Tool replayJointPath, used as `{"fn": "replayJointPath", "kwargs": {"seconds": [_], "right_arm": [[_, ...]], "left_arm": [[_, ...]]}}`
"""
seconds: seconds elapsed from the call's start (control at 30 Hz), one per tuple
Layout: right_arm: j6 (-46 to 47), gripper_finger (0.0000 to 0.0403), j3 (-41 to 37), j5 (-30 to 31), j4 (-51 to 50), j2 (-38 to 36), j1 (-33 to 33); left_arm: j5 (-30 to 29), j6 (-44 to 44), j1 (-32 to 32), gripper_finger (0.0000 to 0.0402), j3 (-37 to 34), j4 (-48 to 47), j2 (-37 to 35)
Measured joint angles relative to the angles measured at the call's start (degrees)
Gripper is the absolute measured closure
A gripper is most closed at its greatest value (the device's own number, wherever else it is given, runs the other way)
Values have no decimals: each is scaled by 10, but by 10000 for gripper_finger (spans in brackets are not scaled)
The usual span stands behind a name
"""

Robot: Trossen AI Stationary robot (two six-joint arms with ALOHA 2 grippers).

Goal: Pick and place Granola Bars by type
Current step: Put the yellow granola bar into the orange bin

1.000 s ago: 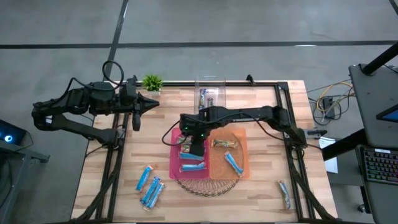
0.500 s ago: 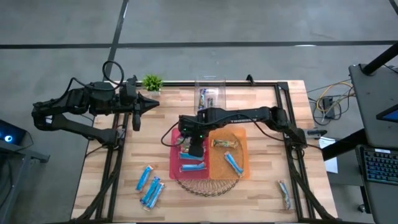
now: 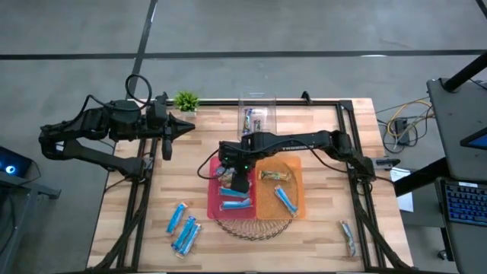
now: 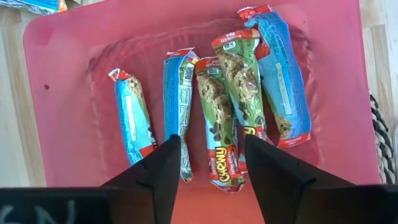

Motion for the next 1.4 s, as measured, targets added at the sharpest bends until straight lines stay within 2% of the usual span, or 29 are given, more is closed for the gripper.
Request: {"fn": "replayJointPath", "kwargs": {"seconds": [0.2,0.47,0.6,0.83,1.17,1.4], "right_arm": [[0,226,0,0,0,0,0],[-9,250,0,0,0,0,0],[-18,288,0,-5,-4,-1,0],[-45,386,0,-30,-4,-2,0],[-41,395,0,-31,-5,-9,2],[-50,395,0,-41,-5,-74,19]], "left_arm": [[0,-1,0,402,0,0,0],[0,-5,0,402,0,0,0],[0,-5,0,402,0,0,0],[0,-4,0,402,0,0,0],[0,-4,0,402,0,-5,0],[0,-4,0,402,0,-8,0]]}}
